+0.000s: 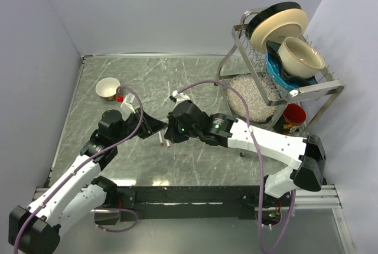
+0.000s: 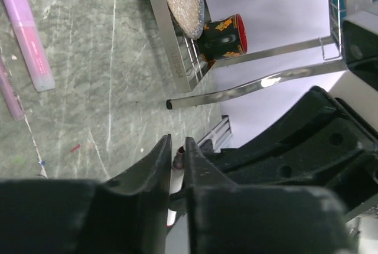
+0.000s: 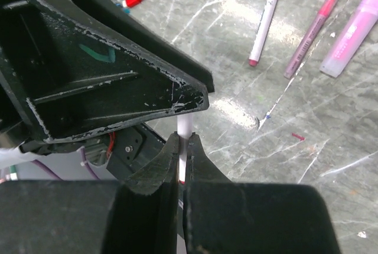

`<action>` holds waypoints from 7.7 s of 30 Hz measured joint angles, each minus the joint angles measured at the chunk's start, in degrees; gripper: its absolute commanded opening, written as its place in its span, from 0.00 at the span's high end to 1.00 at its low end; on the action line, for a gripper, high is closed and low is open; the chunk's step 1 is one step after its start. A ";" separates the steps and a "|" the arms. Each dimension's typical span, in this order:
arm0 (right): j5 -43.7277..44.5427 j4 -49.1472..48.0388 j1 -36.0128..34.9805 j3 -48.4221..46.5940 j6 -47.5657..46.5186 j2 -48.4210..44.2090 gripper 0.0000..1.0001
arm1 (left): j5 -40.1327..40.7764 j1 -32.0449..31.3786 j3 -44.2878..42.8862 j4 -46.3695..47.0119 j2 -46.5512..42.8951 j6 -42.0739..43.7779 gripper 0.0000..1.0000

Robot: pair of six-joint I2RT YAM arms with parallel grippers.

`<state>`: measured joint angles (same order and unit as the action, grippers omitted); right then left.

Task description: Insert the pens into the pen caps

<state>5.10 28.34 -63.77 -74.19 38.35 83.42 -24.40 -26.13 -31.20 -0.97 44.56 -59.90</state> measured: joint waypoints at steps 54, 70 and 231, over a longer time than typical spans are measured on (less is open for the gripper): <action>-2.99 -13.11 2.01 20.87 4.96 -20.26 1.00 | 28.04 23.82 -21.14 -36.11 12.98 -8.94 0.31; -5.99 -15.56 5.90 25.42 0.92 -21.42 1.00 | 39.34 37.75 -13.79 -39.56 22.05 -21.07 0.44; -15.43 -25.70 2.51 19.54 6.38 -12.63 1.00 | -5.77 5.62 -1.14 13.22 -4.35 -6.67 0.99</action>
<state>-10.33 2.63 -61.25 -54.65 44.73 70.78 -30.17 -20.51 -32.34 12.25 40.21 -66.57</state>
